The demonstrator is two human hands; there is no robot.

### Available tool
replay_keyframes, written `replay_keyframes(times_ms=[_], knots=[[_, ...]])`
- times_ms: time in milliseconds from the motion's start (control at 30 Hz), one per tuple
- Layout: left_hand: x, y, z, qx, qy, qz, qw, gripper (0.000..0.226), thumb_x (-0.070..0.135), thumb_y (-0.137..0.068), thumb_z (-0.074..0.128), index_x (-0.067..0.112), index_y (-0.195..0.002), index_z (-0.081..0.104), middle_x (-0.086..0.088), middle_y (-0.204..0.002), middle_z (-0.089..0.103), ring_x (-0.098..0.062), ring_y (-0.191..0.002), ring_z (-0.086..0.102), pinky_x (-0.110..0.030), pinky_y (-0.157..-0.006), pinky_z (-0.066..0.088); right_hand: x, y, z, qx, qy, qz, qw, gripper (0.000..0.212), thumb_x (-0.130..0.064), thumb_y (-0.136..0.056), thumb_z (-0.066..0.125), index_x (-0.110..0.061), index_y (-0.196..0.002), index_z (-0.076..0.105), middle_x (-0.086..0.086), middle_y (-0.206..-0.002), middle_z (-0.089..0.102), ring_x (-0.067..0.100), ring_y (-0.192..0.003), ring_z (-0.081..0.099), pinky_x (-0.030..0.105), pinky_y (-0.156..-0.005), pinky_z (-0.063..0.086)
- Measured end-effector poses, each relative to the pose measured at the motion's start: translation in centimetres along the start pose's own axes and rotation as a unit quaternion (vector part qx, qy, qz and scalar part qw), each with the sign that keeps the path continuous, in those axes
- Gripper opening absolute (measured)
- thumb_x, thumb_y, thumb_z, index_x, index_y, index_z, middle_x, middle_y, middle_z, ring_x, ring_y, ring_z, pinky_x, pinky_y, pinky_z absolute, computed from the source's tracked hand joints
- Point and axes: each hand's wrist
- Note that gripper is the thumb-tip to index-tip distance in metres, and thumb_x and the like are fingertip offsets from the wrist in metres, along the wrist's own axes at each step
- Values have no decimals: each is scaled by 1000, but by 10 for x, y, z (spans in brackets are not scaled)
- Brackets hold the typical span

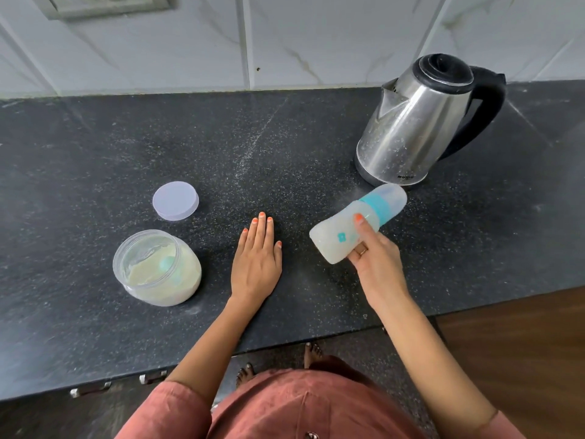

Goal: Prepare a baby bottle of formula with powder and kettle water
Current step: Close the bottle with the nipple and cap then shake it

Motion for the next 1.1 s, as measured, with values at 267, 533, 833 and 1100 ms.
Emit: replay_keyframes(times_ms=[267, 533, 833, 1100], knots=[[1, -3, 0, -8, -5, 4, 1000, 52, 27, -101, 25, 6, -147, 14, -10, -156, 11, -22, -145, 9, -31, -116, 0, 10, 14, -3, -71, 156, 26, 985, 21, -17, -64, 70, -15, -84, 69, -1, -84, 74, 10, -78, 70, 22, -66, 57], [1, 0, 0, -5, -7, -1, 1000, 52, 28, -101, 24, 7, -147, 13, -10, -156, 11, -21, -145, 8, -30, -115, -1, 18, 18, -7, -87, 213, 33, 973, 16, -11, -70, 70, -15, -85, 70, -3, -81, 75, 9, -78, 69, 22, -68, 56], [0, 1, 1, -4, -6, -2, 1000, 52, 28, -101, 24, 7, -147, 13, -10, -156, 11, -21, -145, 8, -30, -115, -2, 8, 6, -2, -9, 47, 4, 999, 19, -24, -70, 66, -17, -87, 67, -4, -83, 75, 8, -81, 70, 23, -67, 57], [1, -2, 1, 0, -8, 1, 1000, 51, 28, -101, 25, 7, -147, 14, -10, -156, 12, -21, -145, 9, -31, -115, -1, 2, 3, -1, -1, 22, 7, 1000, 13, -19, -74, 65, -16, -87, 67, -3, -84, 75, 8, -81, 70, 23, -66, 57]])
Point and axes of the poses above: each hand's wrist, its own y-axis away from the middle knuckle, its own z-axis out of the palm, x = y × z
